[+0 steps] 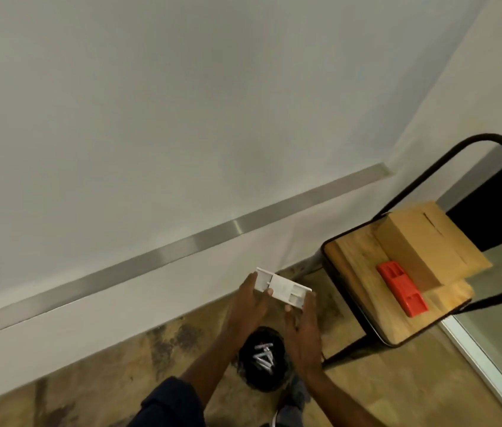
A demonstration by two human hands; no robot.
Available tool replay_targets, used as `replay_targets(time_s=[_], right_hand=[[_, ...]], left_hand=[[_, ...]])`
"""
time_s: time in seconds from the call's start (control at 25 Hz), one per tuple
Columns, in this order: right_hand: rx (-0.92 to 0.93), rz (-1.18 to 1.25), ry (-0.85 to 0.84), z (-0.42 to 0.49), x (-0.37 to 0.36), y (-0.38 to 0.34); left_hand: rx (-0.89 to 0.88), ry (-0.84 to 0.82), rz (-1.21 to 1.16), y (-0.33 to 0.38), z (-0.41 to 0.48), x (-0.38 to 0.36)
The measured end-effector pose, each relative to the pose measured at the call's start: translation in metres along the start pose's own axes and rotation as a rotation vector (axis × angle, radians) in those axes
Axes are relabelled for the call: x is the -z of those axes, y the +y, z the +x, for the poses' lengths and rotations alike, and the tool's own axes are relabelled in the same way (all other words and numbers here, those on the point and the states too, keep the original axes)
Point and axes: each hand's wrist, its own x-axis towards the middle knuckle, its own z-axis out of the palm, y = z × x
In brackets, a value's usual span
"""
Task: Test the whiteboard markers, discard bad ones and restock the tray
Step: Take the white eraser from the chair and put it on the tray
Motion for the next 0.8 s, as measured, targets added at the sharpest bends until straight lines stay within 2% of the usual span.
replay_targets(time_s=[0.08, 0.2, 0.32, 0.44, 0.6, 0.8], right_hand=[[0.067, -0.063, -0.035, -0.033, -0.029, -0.021], [0.107, -0.023, -0.18, -0.082, -0.083, -0.052], [0.104, -0.074, -0.255, -0.123, -0.144, -0.08], [0.206, -0.129, -0.442, -0.167, -0.2, -0.117], [0.383, -0.248, -0.596, -0.205, -0.259, -0.147], [0.455, -0.354, -0.819, -0.238, -0.339, -0.182]], left_hand=[[0.005, 0.058, -0.034, -0.026, -0.028, 0.043], [0.049, 0.147, -0.038, -0.074, -0.075, 0.106], [0.119, 0.3, -0.055, -0.129, -0.126, 0.165], [0.174, 0.477, -0.097, -0.163, -0.17, 0.22], [0.287, 0.711, -0.204, -0.2, -0.213, 0.269], [0.438, 0.866, -0.228, -0.247, -0.249, 0.327]])
